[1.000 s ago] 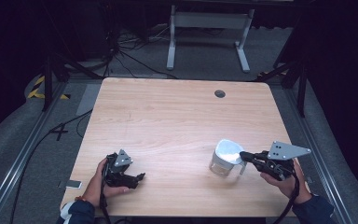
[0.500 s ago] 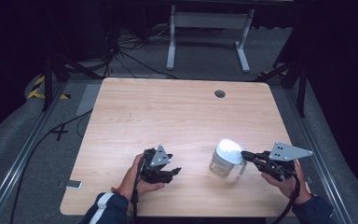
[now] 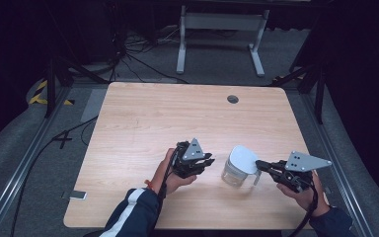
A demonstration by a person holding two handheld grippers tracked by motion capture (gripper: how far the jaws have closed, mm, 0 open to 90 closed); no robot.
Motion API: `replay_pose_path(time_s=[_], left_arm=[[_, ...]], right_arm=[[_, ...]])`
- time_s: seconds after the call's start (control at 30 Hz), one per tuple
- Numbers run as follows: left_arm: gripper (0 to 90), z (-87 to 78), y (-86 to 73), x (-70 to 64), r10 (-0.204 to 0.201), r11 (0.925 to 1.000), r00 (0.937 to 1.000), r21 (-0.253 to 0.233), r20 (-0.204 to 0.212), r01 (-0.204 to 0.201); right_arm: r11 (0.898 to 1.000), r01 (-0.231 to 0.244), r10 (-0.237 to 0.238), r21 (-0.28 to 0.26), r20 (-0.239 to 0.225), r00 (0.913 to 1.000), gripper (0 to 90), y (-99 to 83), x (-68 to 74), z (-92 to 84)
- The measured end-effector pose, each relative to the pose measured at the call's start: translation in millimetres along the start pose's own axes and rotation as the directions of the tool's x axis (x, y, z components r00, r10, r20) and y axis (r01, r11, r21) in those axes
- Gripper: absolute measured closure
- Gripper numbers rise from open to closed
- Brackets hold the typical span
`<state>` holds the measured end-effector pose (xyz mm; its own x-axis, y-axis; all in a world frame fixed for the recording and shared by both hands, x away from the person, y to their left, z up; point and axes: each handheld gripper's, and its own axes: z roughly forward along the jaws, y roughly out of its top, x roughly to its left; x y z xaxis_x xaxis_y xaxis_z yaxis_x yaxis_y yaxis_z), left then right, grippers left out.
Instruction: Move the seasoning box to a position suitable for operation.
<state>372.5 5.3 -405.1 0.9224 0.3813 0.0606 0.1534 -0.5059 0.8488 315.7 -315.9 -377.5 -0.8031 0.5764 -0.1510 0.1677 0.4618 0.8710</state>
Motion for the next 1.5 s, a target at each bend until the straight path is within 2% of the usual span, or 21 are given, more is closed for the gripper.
replay_pose_path(time_s=[0.1,0.13,0.17,0.33,0.37,0.47,0.57,0.63,0.8,0.9,1.1,1.17,1.2,1.23,1.27,1.33,1.5], left_arm=[[86.9,4.9,4.2,-2.3,0.030,0.9995,0.9995,0.006,0.004,-0.030],[88.6,6.6,6.0,-3.1,0.048,0.9985,0.9988,0.025,0.003,-0.048],[89.2,6.6,6.0,-3.1,0.048,0.9985,0.9988,0.025,0.003,-0.048],[89.4,11.8,15.7,-5.0,0.065,0.9974,0.9978,0.031,0.015,-0.065],[89.4,12.7,19.1,-5.7,0.081,0.9961,0.9966,0.033,0.017,-0.082],[89.3,14.4,26.6,-8.4,0.094,0.9952,0.9953,0.025,0.020,-0.095],[89.1,14.3,34.4,-10.2,0.120,0.9924,0.9926,0.027,0.018,-0.120],[88.9,13.2,37.7,-11.2,0.123,0.9922,0.9923,0.019,0.015,-0.124],[89.0,12.3,49.2,-13.5,0.151,0.9883,0.9882,0.021,0.028,-0.151],[88.4,13.5,53.7,-16.2,0.145,0.9893,0.9890,0.010,0.029,-0.146],[88.4,10.9,65.5,-19.3,0.165,0.9862,0.9853,-0.017,0.043,-0.165],[88.3,10.1,68.8,-21.2,0.160,0.9871,0.9860,-0.017,0.048,-0.159],[88.3,9.8,70.4,-21.1,0.172,0.9851,0.9840,-0.016,0.047,-0.171],[88.3,10.4,71.0,-22.7,0.161,0.9868,0.9859,-0.025,0.047,-0.160],[88.3,10.2,72.9,-22.4,0.176,0.9843,0.9830,-0.020,0.051,-0.175],[87.9,11.0,74.5,-24.3,0.168,0.9857,0.9841,-0.022,0.058,-0.167],[87.7,14.0,78.6,-27.6,0.187,0.9823,0.9802,-0.030,0.065,-0.185]], right_arm=[[1.000,-0.002,0.002,0.000,-0.006,1.0000,90.0,-0.6,-0.2,-0.4],[1.000,-0.001,0.001,0.000,-0.006,1.0000,89.9,-0.6,-0.2,-0.4],[1.000,-0.001,0.001,0.000,-0.006,1.0000,89.9,-0.6,-0.2,-0.4],[1.000,0.009,-0.008,0.009,-0.014,0.9999,89.9,-2.6,0.7,0.6],[1.000,0.016,-0.015,0.014,-0.015,0.9998,89.9,-3.3,1.3,2.1],[0.999,0.031,-0.031,0.025,-0.022,0.9993,89.8,-4.6,3.9,5.1],[0.999,0.032,-0.031,0.026,-0.025,0.9992,89.8,-3.9,4.4,5.1],[0.999,0.028,-0.028,0.026,-0.025,0.9993,89.8,-4.0,4.4,5.0],[0.999,0.033,-0.032,0.025,-0.026,0.9991,89.8,-3.9,4.8,5.4],[0.999,0.031,-0.030,0.026,-0.028,0.9991,89.8,-4.0,4.9,5.5],[0.999,0.032,-0.031,0.026,-0.028,0.9991,89.8,-3.7,5.3,5.9],[0.999,0.032,-0.031,0.031,-0.029,0.9991,89.8,-3.7,5.4,5.9],[0.999,0.032,-0.031,0.031,-0.030,0.9991,89.8,-3.8,5.6,6.1],[0.999,0.032,-0.031,0.031,-0.031,0.9991,89.8,-3.8,5.6,6.1],[0.999,0.035,-0.034,0.033,-0.031,0.9990,89.8,-3.8,5.7,6.3],[0.999,0.035,-0.034,0.035,-0.029,0.9990,89.8,-3.9,5.6,6.2],[0.999,0.033,-0.032,0.035,-0.026,0.9991,89.8,-4.3,4.4,5.6]])
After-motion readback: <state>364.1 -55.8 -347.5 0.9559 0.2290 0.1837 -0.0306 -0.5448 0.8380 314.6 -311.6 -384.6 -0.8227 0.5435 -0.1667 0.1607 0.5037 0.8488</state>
